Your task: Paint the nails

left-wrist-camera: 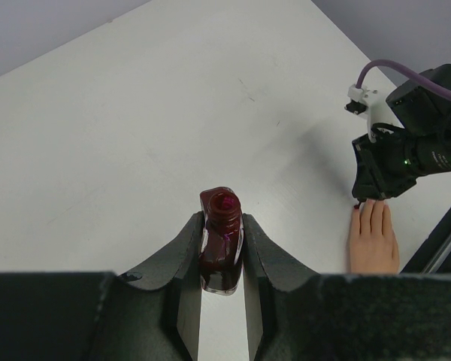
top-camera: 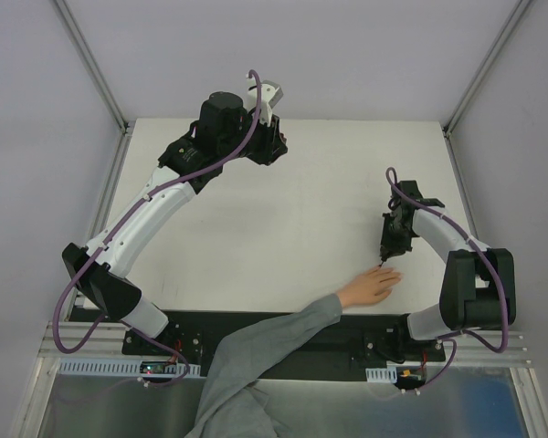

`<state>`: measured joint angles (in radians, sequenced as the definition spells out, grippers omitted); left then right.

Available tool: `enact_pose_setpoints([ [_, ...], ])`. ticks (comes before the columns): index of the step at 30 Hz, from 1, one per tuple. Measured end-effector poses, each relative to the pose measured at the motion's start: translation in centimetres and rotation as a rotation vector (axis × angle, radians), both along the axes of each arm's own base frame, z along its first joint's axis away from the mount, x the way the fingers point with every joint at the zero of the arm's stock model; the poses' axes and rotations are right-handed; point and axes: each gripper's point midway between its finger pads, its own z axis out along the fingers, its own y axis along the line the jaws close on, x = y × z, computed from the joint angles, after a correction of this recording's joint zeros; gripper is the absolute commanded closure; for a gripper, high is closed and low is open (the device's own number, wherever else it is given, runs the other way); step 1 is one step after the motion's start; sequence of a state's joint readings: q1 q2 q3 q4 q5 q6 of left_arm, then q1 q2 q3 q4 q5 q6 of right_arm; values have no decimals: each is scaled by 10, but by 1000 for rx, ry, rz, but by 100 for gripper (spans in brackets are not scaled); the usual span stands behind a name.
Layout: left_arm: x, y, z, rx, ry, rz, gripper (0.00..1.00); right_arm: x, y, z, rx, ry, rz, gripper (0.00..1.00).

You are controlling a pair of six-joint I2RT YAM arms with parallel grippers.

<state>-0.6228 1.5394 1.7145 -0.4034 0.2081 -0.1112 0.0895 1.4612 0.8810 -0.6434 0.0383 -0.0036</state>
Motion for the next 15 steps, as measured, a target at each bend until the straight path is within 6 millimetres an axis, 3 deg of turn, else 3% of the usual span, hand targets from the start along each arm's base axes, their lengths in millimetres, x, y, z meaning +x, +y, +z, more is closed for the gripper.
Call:
enact_pose_setpoints([
  [15, 0, 0, 0, 0, 0, 0, 100, -2, -4, -2, -4, 8, -18, 100],
])
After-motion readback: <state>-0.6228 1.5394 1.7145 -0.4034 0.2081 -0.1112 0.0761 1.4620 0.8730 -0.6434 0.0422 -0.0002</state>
